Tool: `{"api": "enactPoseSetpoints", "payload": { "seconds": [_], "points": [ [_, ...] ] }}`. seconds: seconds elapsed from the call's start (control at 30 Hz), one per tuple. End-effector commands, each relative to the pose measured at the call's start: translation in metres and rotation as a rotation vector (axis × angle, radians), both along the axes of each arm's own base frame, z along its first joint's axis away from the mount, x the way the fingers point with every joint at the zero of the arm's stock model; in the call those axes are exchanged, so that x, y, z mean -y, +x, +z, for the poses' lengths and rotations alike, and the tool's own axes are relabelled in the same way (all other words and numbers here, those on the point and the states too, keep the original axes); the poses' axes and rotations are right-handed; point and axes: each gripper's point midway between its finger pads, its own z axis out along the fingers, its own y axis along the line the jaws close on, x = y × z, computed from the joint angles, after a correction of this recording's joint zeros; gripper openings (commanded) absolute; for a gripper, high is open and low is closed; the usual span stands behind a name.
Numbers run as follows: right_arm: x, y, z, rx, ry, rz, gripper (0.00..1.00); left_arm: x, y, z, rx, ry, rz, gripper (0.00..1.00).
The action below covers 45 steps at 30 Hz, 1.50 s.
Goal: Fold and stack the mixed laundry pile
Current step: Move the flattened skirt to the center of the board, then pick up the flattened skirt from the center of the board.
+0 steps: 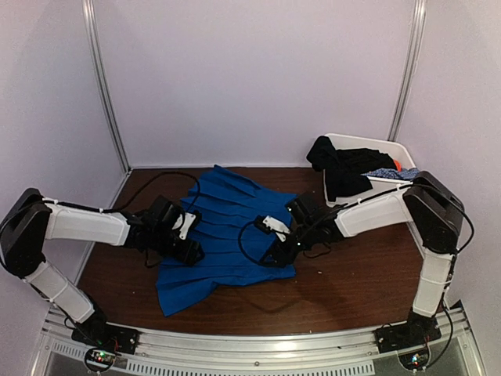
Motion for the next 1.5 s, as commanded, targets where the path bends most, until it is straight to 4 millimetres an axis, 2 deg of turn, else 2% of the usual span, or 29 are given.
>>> {"api": "enactPoseSetpoints", "payload": {
  "seconds": [0.0, 0.2, 0.33, 0.4, 0.5, 0.63, 0.7, 0.77, 0.83, 1.0, 1.17, 1.23, 1.33, 1.47],
  "points": [
    [0.002, -0.022, -0.02, -0.072, -0.029, 0.037, 0.51, 0.002, -0.022, -0.015, -0.036, -0.018, -0.012, 0.57],
    [0.026, -0.061, -0.041, -0.145, -0.102, 0.043, 0.51, -0.008, -0.07, -0.037, -0.132, 0.024, -0.012, 0.53],
    [0.03, -0.087, -0.04, -0.186, -0.103, 0.062, 0.51, -0.016, -0.104, -0.045, -0.2, 0.027, 0.006, 0.52],
    [0.029, -0.094, -0.036, -0.208, -0.094, 0.059, 0.51, -0.024, -0.113, -0.046, -0.217, 0.032, 0.027, 0.52],
    [0.025, -0.096, -0.018, -0.202, -0.054, 0.058, 0.52, -0.024, -0.111, -0.028, -0.165, -0.011, 0.022, 0.56],
    [0.021, -0.103, 0.037, -0.047, 0.068, 0.108, 0.58, -0.019, -0.101, 0.022, -0.014, -0.111, -0.004, 0.64],
    [0.024, -0.109, 0.042, 0.036, 0.061, 0.141, 0.61, -0.021, -0.101, 0.036, 0.031, -0.156, 0.008, 0.66],
    [0.026, -0.112, 0.036, 0.064, 0.018, 0.157, 0.61, -0.025, -0.104, 0.044, 0.057, -0.182, 0.021, 0.66],
    [0.026, -0.116, 0.022, 0.088, -0.053, 0.176, 0.61, -0.029, -0.105, 0.05, 0.089, -0.187, 0.047, 0.67],
    [0.034, -0.126, -0.013, 0.155, -0.248, 0.213, 0.61, -0.037, -0.111, 0.046, 0.053, -0.16, 0.083, 0.7],
    [0.033, -0.118, -0.021, 0.223, -0.312, 0.196, 0.6, -0.036, -0.11, 0.042, 0.039, -0.144, 0.088, 0.7],
    [0.033, -0.112, -0.024, 0.242, -0.348, 0.188, 0.54, -0.035, -0.11, 0.042, 0.039, -0.141, 0.082, 0.7],
    [0.034, -0.101, -0.026, 0.28, -0.409, 0.163, 0.24, -0.033, -0.113, 0.043, 0.055, -0.134, 0.068, 0.69],
    [0.037, -0.09, -0.018, 0.329, -0.454, 0.133, 0.0, -0.022, -0.119, 0.055, 0.141, -0.105, -0.018, 0.69]
  ]
}}
